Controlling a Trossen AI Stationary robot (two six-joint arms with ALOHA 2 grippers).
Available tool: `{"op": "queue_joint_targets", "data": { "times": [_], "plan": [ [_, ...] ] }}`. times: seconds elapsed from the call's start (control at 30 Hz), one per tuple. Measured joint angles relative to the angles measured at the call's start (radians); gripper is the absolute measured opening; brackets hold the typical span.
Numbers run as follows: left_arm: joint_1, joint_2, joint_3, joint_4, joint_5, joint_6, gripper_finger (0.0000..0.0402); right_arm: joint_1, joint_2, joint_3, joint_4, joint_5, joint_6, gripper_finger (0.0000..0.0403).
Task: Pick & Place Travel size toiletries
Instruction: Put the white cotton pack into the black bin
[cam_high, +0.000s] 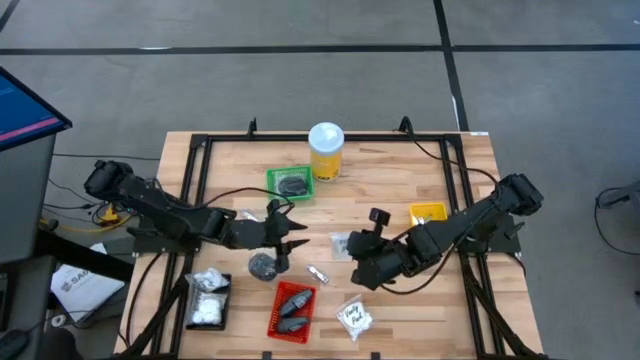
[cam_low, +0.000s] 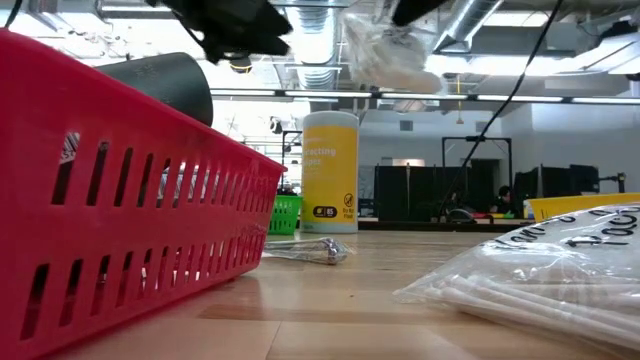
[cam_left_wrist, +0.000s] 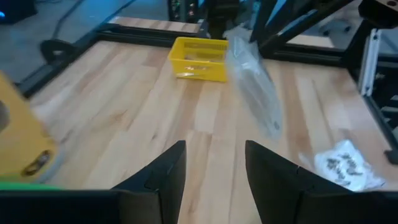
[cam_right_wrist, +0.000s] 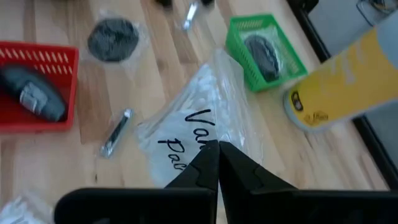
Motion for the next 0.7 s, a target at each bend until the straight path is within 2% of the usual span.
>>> {"op": "queue_joint_targets", "data": {
  "times": [0.27, 0.5, 0.7],
  "plan": [
    [0.090, 0.090, -0.001, 0.178, 0.142, 0.003, 0.0154, -0.039, 0.000, 0.000, 0.057, 0.000, -0.081, 0.0000],
    [0.151, 0.095, 0.000, 0.262, 0.282, 0.003, 0.0154, -0.046, 0.000, -0.001, 0.068, 0.000, -0.110, 0.0000],
    [0.163, 0.095, 0.000, 0.307, 0.336, 0.003, 0.0154, -0.063, 0.000, -0.001, 0.075, 0.000, -0.132, 0.0000]
  ]
}}
